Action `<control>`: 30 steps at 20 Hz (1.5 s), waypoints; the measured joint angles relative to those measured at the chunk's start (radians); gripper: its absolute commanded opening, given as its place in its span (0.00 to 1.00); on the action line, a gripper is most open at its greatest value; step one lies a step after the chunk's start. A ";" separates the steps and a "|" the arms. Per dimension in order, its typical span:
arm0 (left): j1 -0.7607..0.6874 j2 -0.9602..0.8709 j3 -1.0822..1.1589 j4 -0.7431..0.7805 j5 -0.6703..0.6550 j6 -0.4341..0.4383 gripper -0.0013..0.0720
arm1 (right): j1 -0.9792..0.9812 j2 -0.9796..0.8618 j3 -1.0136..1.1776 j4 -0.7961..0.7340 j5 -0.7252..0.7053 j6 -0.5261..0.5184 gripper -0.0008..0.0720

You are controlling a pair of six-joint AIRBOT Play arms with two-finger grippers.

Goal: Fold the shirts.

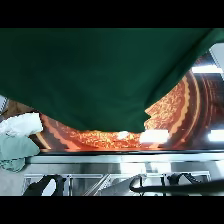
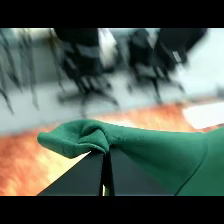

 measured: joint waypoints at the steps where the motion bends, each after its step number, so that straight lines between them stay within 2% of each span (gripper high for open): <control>1: -0.037 -0.064 0.001 0.003 -0.012 0.008 0.04 | 0.030 -0.033 -0.045 -0.014 -0.001 -0.013 0.05; 5: -0.189 -0.409 0.002 0.010 0.000 0.026 0.04 | 0.179 -0.179 -0.262 -0.106 -0.117 -0.060 0.05; 6: -0.215 -0.496 0.003 0.008 0.028 0.025 0.12 | 0.212 -0.221 -0.314 -0.128 -0.170 -0.069 0.05; 7: -0.235 -0.586 0.002 0.008 0.056 0.024 0.49 | 0.239 -0.261 -0.355 -0.142 -0.221 -0.077 0.07; 8: -0.249 -0.660 0.002 0.008 0.085 0.017 0.77 | 0.263 -0.308 -0.388 -0.158 -0.265 -0.082 0.18; 10: -0.262 -0.775 0.006 0.004 0.129 -0.005 0.77 | 0.291 -0.386 -0.427 -0.175 -0.336 -0.089 0.51; 11: -0.259 -0.812 0.013 0.001 0.138 -0.016 0.77 | 0.297 -0.412 -0.437 -0.179 -0.362 -0.092 0.58; 13: -0.238 -0.846 0.039 0.000 0.109 -0.052 0.77 | 0.285 -0.446 -0.444 -0.193 -0.395 -0.096 0.58; 16: -0.191 -0.826 0.050 0.000 -0.066 -0.124 0.77 | 0.211 -0.464 -0.433 -0.204 -0.399 -0.094 0.58; 18: -0.173 -0.761 -0.023 0.001 -0.208 -0.172 0.58 | 0.136 -0.470 -0.428 -0.209 -0.378 -0.069 0.58; 21: -0.185 -0.587 -0.291 0.007 -0.299 -0.210 0.58 | 0.035 -0.484 -0.424 -0.213 -0.349 -0.053 0.58; 22: -0.199 -0.515 -0.408 0.006 -0.294 -0.223 0.58 | 0.008 -0.492 -0.424 -0.215 -0.343 -0.049 0.58; 23: -0.219 -0.434 -0.548 0.006 -0.270 -0.237 0.64 | -0.016 -0.503 -0.423 -0.216 -0.338 -0.042 0.58; 24: -0.242 -0.357 -0.685 0.006 -0.233 -0.254 0.77 | -0.031 -0.513 -0.423 -0.215 -0.332 -0.042 0.58; 25: -0.271 -0.274 -0.833 0.002 -0.185 -0.280 0.80 | -0.041 -0.524 -0.423 -0.215 -0.322 -0.042 0.58; 28: -0.381 -0.085 -1.221 -0.067 0.002 -0.344 0.80 | -0.047 -0.549 -0.423 -0.209 -0.307 -0.039 0.58; 30: -0.478 0.003 -1.430 -0.172 0.153 -0.366 0.80 | -0.041 -0.558 -0.423 -0.205 -0.302 -0.039 0.58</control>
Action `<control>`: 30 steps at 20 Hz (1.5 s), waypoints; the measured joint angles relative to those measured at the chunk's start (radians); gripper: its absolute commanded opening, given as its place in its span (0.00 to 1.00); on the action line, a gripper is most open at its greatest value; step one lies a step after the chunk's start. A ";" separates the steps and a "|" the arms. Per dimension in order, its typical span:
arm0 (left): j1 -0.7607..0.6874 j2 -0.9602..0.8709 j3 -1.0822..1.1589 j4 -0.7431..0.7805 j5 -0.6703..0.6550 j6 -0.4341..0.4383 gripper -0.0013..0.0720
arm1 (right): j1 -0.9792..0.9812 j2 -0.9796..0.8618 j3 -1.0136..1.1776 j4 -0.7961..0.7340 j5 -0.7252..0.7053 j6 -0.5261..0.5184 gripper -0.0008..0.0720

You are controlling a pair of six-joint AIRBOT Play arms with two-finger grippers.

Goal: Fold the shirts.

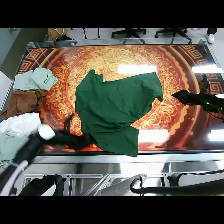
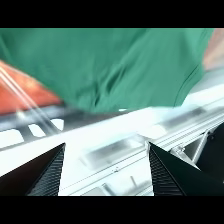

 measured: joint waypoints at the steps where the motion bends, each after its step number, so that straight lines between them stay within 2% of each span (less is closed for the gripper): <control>1: -0.051 0.033 -0.080 -0.055 0.085 -0.007 0.80 | 0.003 -0.002 0.000 0.001 0.005 0.000 0.58; 4: -0.193 0.085 -0.229 -0.190 0.336 -0.021 0.79 | 0.011 -0.006 0.000 0.002 0.014 0.000 0.58; 7: -0.272 0.051 -0.257 -0.266 0.548 -0.029 0.79 | 0.014 -0.008 0.000 0.004 0.022 0.000 0.58; 9: -0.294 -0.018 -0.228 -0.283 0.645 -0.028 0.32 | 0.014 -0.008 0.000 0.004 0.029 0.000 0.58; 11: -0.303 -0.099 -0.176 -0.279 0.713 -0.020 0.04 | 0.014 -0.008 0.000 0.004 0.036 0.000 0.58; 13: -0.285 -0.166 -0.107 -0.283 0.726 0.026 0.04 | 0.014 -0.008 0.000 0.004 0.042 0.000 0.58; 15: -0.211 -0.196 -0.036 -0.269 0.668 0.106 0.04 | 0.014 -0.008 0.000 0.004 0.049 0.000 0.58; 17: -0.068 -0.188 0.031 -0.189 0.560 0.143 0.04 | 0.014 -0.008 0.000 0.003 0.055 0.000 0.58; 21: 0.318 -0.129 0.148 -0.001 0.289 0.177 0.04 | 0.026 -0.017 0.000 0.001 0.059 0.000 0.58; 24: 0.546 -0.105 0.218 0.068 0.136 0.221 0.04 | 0.068 -0.050 -0.004 0.000 0.065 0.000 0.58; 27: 0.650 -0.096 0.256 0.097 0.071 0.259 0.04 | 0.137 -0.097 -0.007 -0.005 0.082 0.005 0.58; 30: 0.686 -0.093 0.271 0.110 0.067 0.279 0.04 | 0.192 -0.132 -0.009 -0.045 0.100 0.057 0.58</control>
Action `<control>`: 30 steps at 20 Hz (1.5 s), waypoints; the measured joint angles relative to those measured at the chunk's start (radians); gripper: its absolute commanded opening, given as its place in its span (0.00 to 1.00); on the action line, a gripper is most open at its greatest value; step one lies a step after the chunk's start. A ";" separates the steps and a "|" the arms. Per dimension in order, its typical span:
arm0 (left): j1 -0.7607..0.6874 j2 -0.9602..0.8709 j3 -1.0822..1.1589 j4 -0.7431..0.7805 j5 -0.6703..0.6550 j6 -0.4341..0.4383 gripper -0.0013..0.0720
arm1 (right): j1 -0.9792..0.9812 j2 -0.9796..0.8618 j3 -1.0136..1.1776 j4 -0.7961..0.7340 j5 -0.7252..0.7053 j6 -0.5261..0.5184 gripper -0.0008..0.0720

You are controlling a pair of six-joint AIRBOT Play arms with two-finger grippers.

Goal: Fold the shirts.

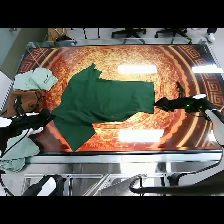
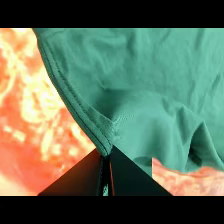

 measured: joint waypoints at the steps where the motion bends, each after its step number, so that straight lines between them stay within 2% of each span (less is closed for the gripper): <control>1: 0.006 0.001 0.002 0.001 0.000 0.005 0.04 | 0.011 -0.008 0.001 -0.008 0.005 0.016 0.58; 3: 0.013 0.001 0.005 0.003 0.003 0.014 0.04 | 0.034 -0.024 0.001 -0.022 0.027 0.039 0.54; 6: 0.019 0.002 0.009 0.005 0.002 0.020 0.04 | 0.073 -0.039 -0.002 -0.013 0.077 0.038 0.14; 8: 0.020 0.003 0.030 -0.002 -0.019 0.027 0.04 | 0.089 -0.041 0.002 0.044 0.154 -0.002 0.05; 13: 0.021 0.094 0.238 -0.016 -0.113 0.042 0.04 | 0.056 0.104 0.110 0.323 0.338 -0.051 0.05; 18: 0.021 0.264 0.636 -0.021 -0.161 0.041 0.04 | -0.083 0.387 0.344 0.509 0.357 -0.058 0.05; 22: 0.021 0.360 0.986 0.023 -0.125 0.033 0.04 | -0.245 0.603 0.526 0.549 0.298 -0.032 0.05; 25: 0.021 0.388 1.180 0.138 -0.127 0.018 0.04 | -0.327 0.710 0.590 0.480 0.286 0.021 0.05; 27: 0.021 0.380 1.229 0.189 -0.174 0.010 0.04 | -0.353 0.745 0.596 0.413 0.304 0.056 0.05; 30: 0.021 0.341 1.154 0.152 -0.246 0.008 0.04 | -0.362 0.760 0.496 0.357 0.335 0.078 0.05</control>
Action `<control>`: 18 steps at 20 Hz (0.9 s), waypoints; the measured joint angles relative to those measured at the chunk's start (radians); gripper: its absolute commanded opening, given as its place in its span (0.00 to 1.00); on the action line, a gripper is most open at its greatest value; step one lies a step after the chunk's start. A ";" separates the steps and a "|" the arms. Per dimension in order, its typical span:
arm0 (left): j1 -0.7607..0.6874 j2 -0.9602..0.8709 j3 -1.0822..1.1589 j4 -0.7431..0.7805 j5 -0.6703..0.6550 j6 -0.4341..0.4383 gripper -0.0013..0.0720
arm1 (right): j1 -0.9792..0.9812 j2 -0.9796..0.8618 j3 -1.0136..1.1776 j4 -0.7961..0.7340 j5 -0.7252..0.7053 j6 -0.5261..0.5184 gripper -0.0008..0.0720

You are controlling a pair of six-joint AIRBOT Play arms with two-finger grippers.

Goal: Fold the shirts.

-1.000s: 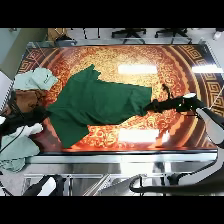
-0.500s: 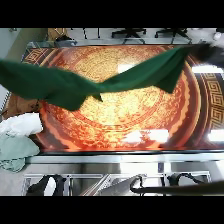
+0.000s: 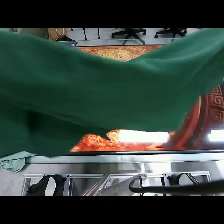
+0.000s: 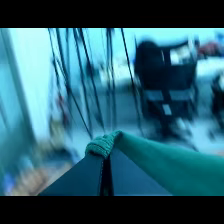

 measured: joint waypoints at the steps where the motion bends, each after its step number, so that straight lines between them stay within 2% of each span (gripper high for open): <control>1: 0.000 -0.023 -0.055 -0.050 -0.031 0.016 0.04 | 0.009 0.002 -0.065 -0.009 0.005 -0.001 0.05; 4: -0.012 -0.119 -0.282 -0.216 -0.097 0.083 0.04 | 0.082 -0.020 -0.336 -0.034 -0.020 -0.053 0.05; 6: -0.044 -0.196 -0.455 -0.264 -0.097 0.130 0.04 | 0.150 -0.066 -0.522 -0.060 -0.086 -0.096 0.05; 8: -0.098 -0.292 -0.631 -0.294 -0.006 0.187 0.04 | 0.213 -0.147 -0.670 -0.090 -0.180 -0.146 0.05; 11: -0.176 -0.458 -0.785 -0.314 0.227 0.238 0.05 | 0.282 -0.319 -0.773 -0.095 -0.331 -0.226 0.06; 12: -0.197 -0.520 -0.797 -0.316 0.294 0.249 0.20 | 0.294 -0.383 -0.778 -0.077 -0.367 -0.256 0.09; 13: -0.211 -0.577 -0.791 -0.317 0.340 0.254 0.69 | 0.302 -0.445 -0.769 -0.058 -0.393 -0.283 0.17; 14: -0.222 -0.628 -0.768 -0.322 0.364 0.261 0.85 | 0.307 -0.495 -0.751 -0.046 -0.412 -0.300 0.25; 16: -0.229 -0.716 -0.691 -0.325 0.357 0.261 0.84 | 0.314 -0.576 -0.692 -0.029 -0.433 -0.325 0.25; 18: -0.214 -0.767 -0.601 -0.325 0.293 0.241 0.84 | 0.316 -0.619 -0.621 -0.036 -0.442 -0.341 0.62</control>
